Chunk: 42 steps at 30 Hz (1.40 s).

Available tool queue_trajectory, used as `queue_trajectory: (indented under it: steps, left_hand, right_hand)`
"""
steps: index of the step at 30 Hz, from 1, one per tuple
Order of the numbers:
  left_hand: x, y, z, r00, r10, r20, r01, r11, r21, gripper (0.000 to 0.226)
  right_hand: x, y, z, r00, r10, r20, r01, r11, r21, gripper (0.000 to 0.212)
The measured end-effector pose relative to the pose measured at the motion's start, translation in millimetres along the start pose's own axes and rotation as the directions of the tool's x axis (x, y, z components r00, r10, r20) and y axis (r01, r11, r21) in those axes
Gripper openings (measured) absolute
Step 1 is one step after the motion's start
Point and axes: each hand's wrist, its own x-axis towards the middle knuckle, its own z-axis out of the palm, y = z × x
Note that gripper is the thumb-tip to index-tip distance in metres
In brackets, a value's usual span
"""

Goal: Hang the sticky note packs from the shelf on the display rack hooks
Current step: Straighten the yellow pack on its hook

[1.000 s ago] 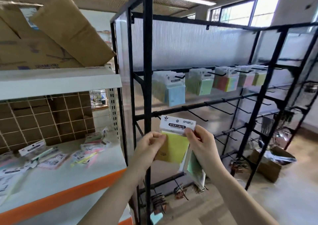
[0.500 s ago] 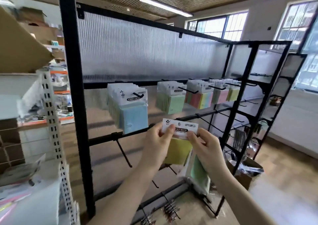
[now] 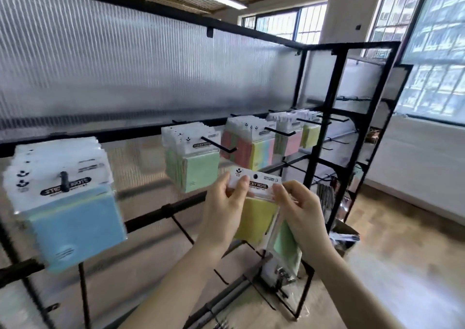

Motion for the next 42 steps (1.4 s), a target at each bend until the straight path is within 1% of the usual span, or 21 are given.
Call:
queue_trajectory:
  steps: [1, 2, 3, 6, 9, 11, 13, 15, 17, 20, 21, 24, 26, 27, 28, 29, 31, 33, 36, 39, 42]
  left_hand:
    - [3, 0, 6, 1.0, 0.018, -0.007, -0.018, 1.0, 0.012, 0.031]
    - [7, -2, 11, 0.999, 0.03, -0.033, -0.03, 0.999, 0.017, 0.024]
    - [11, -4, 16, 0.997, 0.041, -0.07, -0.04, 0.999, 0.019, 0.025]
    - [20, -11, 22, 0.983, 0.078, -0.167, -0.07, 0.996, 0.051, 0.034]
    - [25, -18, 17, 0.974, 0.047, -0.224, -0.039, 0.999, 0.037, 0.047]
    - [25, -22, 11, 0.98, -0.003, -0.197, 0.005, 1.0, 0.009, 0.056]
    - [23, -20, 7, 0.991, -0.069, -0.116, 0.07, 0.997, 0.005, 0.057]
    - [19, -11, 9, 0.993, -0.117, -0.025, 0.118, 0.992, 0.038, 0.042]
    - [15, -3, 13, 0.992, -0.126, -0.008, 0.126, 0.991, 0.043, 0.034]
    - [10, 9, 16, 0.991, -0.122, -0.049, 0.124, 0.992, 0.029, 0.056]
    - [8, 13, 17, 0.99, -0.124, -0.065, 0.125, 0.992, 0.013, 0.057]
    - [5, 22, 20, 0.976, -0.136, -0.171, 0.135, 0.991, -0.016, 0.04]
    - [2, 24, 18, 0.952, -0.139, -0.272, 0.145, 0.989, 0.002, 0.044]
    - [0, 26, 17, 0.937, -0.133, -0.324, 0.144, 0.989, 0.01, 0.046]
    - [-2, 29, 16, 0.922, -0.114, -0.37, 0.132, 0.991, 0.022, 0.043]
    - [-4, 32, 15, 0.908, -0.084, -0.41, 0.113, 0.992, 0.048, 0.033]
    - [-7, 40, 13, 0.885, -0.019, -0.465, 0.08, 0.99, 0.112, 0.016]
    - [-8, 47, 10, 0.856, 0.026, -0.517, 0.074, 0.983, 0.171, 0.007]
    - [-4, 52, 5, 0.828, 0.044, -0.559, 0.095, 0.972, 0.217, 0.011]
    - [5, 56, -1, 0.811, 0.014, -0.585, 0.163, 0.955, 0.247, 0.009]
    - [11, 56, -6, 0.799, 0.006, -0.602, 0.18, 0.952, 0.249, 0.021]
  right_hand:
    - [5, 6, -4, 0.999, 0.018, -0.028, -0.018, 1.0, 0.008, 0.026]
    - [9, 11, -8, 0.998, 0.037, -0.058, -0.036, 0.999, 0.016, 0.03]
    - [14, 17, -12, 0.995, 0.052, -0.084, -0.05, 0.999, 0.017, 0.033]
    - [32, 34, -25, 0.987, 0.074, -0.143, -0.076, 0.997, -0.009, 0.035]
    - [53, 46, -30, 0.981, 0.122, -0.15, -0.111, 0.991, 0.074, 0.034]
    - [66, 48, -27, 0.989, 0.117, -0.095, -0.103, 0.985, 0.137, 0.037]
    - [76, 45, -21, 0.996, 0.082, -0.039, -0.072, 0.975, 0.208, 0.041]
    - [86, 38, -12, 0.999, 0.035, -0.011, -0.031, 0.96, 0.277, 0.042]
    - [94, 33, -1, 1.0, 0.015, -0.011, -0.011, 0.942, 0.335, 0.041]
    - [97, 27, 13, 0.999, -0.032, 0.001, 0.03, 0.926, 0.377, 0.038]
    - [97, 26, 17, 0.998, -0.061, 0.015, 0.05, 0.922, 0.384, 0.037]
    - [91, 22, 27, 0.985, -0.142, 0.094, 0.092, 0.909, 0.407, 0.037]
    - [88, 18, 31, 0.97, -0.188, 0.156, 0.1, 0.888, 0.448, 0.044]
    - [88, 16, 32, 0.954, -0.223, 0.201, 0.106, 0.877, 0.469, 0.046]
    - [88, 14, 32, 0.931, -0.262, 0.254, 0.113, 0.868, 0.484, 0.047]
    - [88, 12, 32, 0.902, -0.304, 0.307, 0.122, 0.861, 0.494, 0.047]
    - [92, 6, 32, 0.846, -0.364, 0.388, 0.134, 0.852, 0.507, 0.041]
    - [96, 0, 34, 0.81, -0.391, 0.437, 0.121, 0.841, 0.528, 0.03]
    - [101, -8, 39, 0.794, -0.407, 0.451, 0.103, 0.822, 0.561, 0.026]
    - [103, -11, 45, 0.801, -0.393, 0.451, 0.094, 0.828, 0.553, 0.035]
    - [104, -12, 49, 0.807, -0.395, 0.439, 0.125, 0.841, 0.526, 0.041]
